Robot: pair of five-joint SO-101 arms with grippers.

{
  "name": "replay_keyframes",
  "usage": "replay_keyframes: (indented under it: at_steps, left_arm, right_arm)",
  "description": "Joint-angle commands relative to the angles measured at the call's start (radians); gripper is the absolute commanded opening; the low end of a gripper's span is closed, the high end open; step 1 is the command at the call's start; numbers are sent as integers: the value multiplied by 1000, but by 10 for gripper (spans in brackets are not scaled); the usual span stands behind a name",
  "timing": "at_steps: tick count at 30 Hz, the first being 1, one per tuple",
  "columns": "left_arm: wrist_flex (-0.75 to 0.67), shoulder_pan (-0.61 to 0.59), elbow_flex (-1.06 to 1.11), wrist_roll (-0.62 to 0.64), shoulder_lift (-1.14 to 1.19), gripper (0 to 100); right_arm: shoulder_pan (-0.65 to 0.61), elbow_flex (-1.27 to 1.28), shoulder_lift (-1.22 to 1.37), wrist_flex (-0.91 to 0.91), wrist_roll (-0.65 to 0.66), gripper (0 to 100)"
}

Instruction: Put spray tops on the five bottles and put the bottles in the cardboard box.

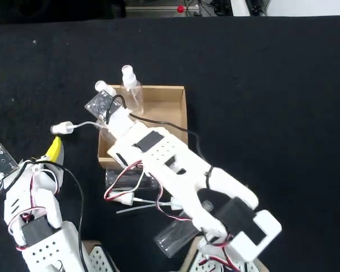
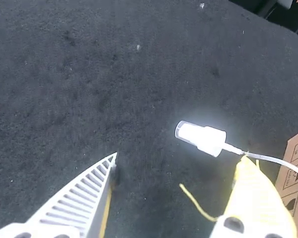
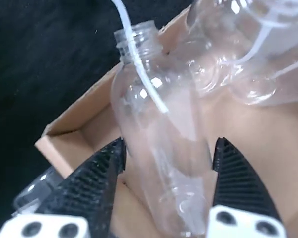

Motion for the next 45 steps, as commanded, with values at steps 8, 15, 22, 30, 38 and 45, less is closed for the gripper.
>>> replay_keyframes:
  at_steps: [8,15,22,30,38,45]
  left_arm:
    - [-34,-8,-16,-8,-6,339]
    - [-34,-8,-16,-8,-6,339]
    - [-34,-8,-15,-8,-6,339]
    - [-34,-8,-15,-8,-6,339]
    - [-34,-8,-13,-8,-6,339]
    - [-34,-8,-12,-8,-6,339]
  right_arm:
    - [-12,-44,38,-84,-2,257]
    - [12,-2,-41,-69,-8,58]
    - [54,-10,-67,-28,-9,29]
    - [49,-8,-174,38,-9,28]
    - [51,8,-331,176,-2,28]
    - [46,8,-407,272,-2,28]
